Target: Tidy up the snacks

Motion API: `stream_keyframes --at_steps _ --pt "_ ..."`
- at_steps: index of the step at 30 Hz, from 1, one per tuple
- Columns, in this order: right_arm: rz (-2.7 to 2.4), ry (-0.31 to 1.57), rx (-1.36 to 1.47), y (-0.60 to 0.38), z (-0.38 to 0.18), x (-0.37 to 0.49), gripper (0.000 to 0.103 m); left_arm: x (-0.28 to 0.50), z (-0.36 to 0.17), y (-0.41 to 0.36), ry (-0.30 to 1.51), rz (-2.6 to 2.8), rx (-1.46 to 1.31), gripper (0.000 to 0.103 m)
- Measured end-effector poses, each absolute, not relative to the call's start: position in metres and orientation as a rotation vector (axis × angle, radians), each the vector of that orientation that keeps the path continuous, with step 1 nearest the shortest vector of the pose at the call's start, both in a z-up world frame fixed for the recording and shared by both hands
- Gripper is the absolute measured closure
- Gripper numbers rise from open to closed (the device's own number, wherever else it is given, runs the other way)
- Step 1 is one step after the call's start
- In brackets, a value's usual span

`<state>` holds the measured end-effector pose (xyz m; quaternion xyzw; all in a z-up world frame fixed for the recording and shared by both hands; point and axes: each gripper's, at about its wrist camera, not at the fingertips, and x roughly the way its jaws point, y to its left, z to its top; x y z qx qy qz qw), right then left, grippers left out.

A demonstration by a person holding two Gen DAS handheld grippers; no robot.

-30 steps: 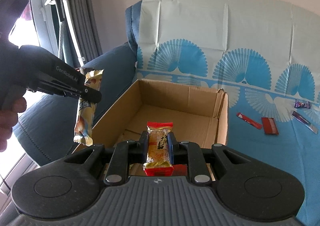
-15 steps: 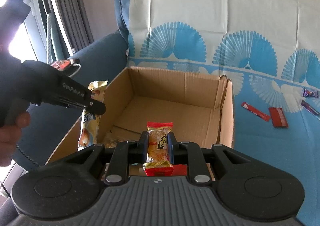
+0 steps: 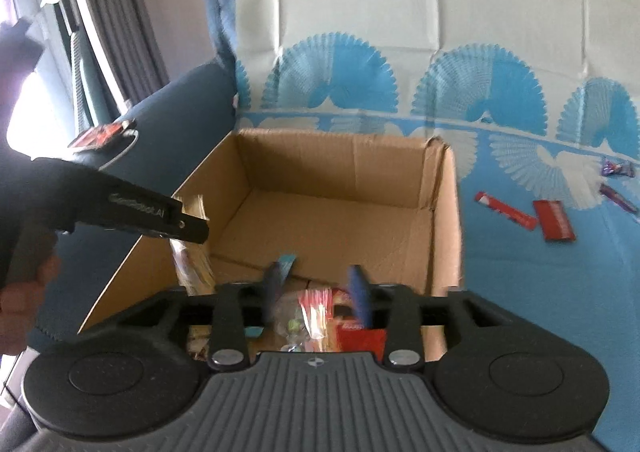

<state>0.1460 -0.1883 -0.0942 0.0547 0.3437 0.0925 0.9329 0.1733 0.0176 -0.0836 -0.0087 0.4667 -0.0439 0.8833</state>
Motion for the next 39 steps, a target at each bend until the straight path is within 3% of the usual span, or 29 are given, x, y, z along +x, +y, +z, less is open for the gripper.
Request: stream_keyframes --at_steps 3,10,14,39 --pt "0.179 0.682 0.116 -0.192 -0.086 0.14 0.045 0.161 -0.073 0.024 0.912 -0.04 -0.015 0.0" --pt "0.22 0.695 0.117 -0.183 -0.069 0.109 0.022 0.13 -0.066 0.037 0.983 -0.024 -0.013 0.0" --pt "0.226 0.711 0.115 -0.171 -0.062 0.085 0.017 0.1 -0.06 0.041 1.001 -0.001 -0.009 0.0" --pt "0.195 0.5 0.03 -0.163 -0.008 -0.072 0.01 -0.053 0.004 0.026 0.842 -0.022 0.069 0.0"
